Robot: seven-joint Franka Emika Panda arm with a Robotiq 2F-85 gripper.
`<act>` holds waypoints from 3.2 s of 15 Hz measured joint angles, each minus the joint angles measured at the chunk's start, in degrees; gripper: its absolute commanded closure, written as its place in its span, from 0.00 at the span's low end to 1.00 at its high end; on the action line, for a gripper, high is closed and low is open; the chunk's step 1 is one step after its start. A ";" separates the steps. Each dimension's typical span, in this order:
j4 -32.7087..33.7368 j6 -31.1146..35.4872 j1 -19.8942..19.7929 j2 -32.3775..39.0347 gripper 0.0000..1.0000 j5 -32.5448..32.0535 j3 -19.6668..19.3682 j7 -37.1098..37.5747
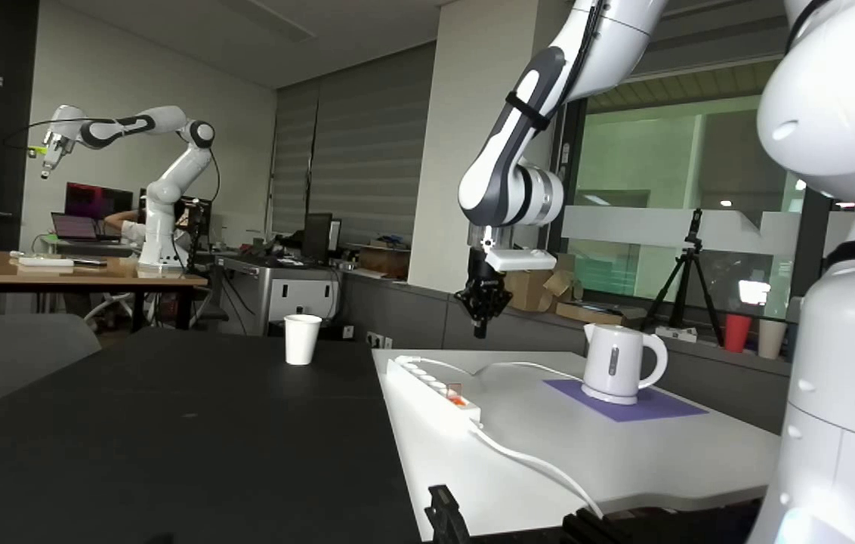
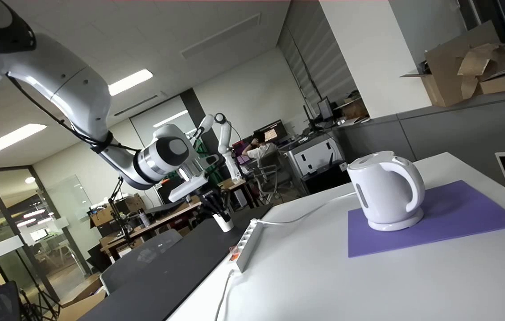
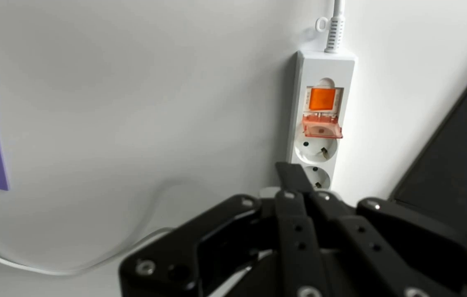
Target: Turn on the extension cable
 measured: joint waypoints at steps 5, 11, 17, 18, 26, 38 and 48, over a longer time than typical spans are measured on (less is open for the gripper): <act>-0.10 0.97 1.33 2.80 1.00 -0.02 0.01 0.73; 0.19 2.51 3.77 8.28 1.00 0.00 -0.13 2.83; 1.67 5.76 6.34 12.84 1.00 -0.01 -2.40 4.88; 2.00 6.70 6.95 13.50 1.00 -0.01 -3.08 5.27; 3.79 11.07 10.86 16.99 1.00 0.04 -6.69 7.06; 3.48 11.08 11.88 17.13 1.00 1.35 -7.80 8.12; 3.23 11.38 10.87 17.09 1.00 2.68 -7.07 7.99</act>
